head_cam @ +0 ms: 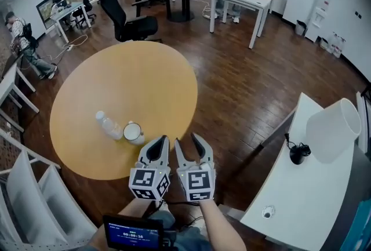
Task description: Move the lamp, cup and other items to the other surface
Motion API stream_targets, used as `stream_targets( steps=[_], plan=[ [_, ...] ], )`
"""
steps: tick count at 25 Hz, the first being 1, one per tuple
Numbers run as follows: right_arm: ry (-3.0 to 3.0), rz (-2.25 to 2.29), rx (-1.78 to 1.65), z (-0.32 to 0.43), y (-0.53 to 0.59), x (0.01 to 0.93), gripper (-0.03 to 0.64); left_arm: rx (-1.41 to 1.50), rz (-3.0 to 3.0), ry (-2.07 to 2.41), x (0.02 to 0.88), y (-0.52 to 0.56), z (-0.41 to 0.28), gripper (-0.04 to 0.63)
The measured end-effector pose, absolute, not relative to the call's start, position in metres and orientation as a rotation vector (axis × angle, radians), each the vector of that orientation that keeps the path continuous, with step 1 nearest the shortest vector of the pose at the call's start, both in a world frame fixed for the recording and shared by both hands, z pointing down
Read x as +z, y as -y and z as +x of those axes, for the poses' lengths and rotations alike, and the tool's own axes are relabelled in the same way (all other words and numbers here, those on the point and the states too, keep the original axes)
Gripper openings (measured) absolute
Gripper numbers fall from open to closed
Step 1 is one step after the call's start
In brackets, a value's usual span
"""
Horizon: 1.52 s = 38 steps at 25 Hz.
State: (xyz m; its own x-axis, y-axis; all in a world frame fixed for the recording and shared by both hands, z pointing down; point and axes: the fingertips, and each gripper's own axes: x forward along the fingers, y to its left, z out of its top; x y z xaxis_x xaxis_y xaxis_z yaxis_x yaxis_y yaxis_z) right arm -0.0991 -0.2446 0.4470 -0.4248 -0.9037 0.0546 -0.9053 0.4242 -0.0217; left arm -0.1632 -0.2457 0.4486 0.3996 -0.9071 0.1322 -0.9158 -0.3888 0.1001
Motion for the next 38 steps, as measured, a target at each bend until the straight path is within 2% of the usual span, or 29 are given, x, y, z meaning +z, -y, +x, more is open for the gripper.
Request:
stream_targets(
  steps=[2,4,13,21,33,38],
  plan=[
    [2.586,1.739,0.078,-0.066,0.232,0.443,0.133,0.091,2.55,1.539,0.448,0.236,-0.127,0.015],
    [2.544,1.812,0.069,-0.036,0.218,0.438,0.108,0.102,2.603,1.424,0.447,0.225,-0.09,0.015],
    [2.337,2.074,-0.03,0.082,0.162,0.412,0.027,0.087,2.773,1.141,0.433,0.182,0.034,0.015],
    [2.209,2.223,-0.022,0.151,0.129,0.408,0.023,0.071,2.849,0.923,0.424,0.153,0.109,0.014],
    [2.137,2.291,-0.044,0.19,0.115,0.411,0.025,0.077,2.909,0.82,0.424,0.136,0.153,0.014],
    [2.025,2.371,-0.058,0.227,0.089,0.414,0.025,0.08,2.917,0.818,0.421,0.12,0.175,0.014]
  ],
)
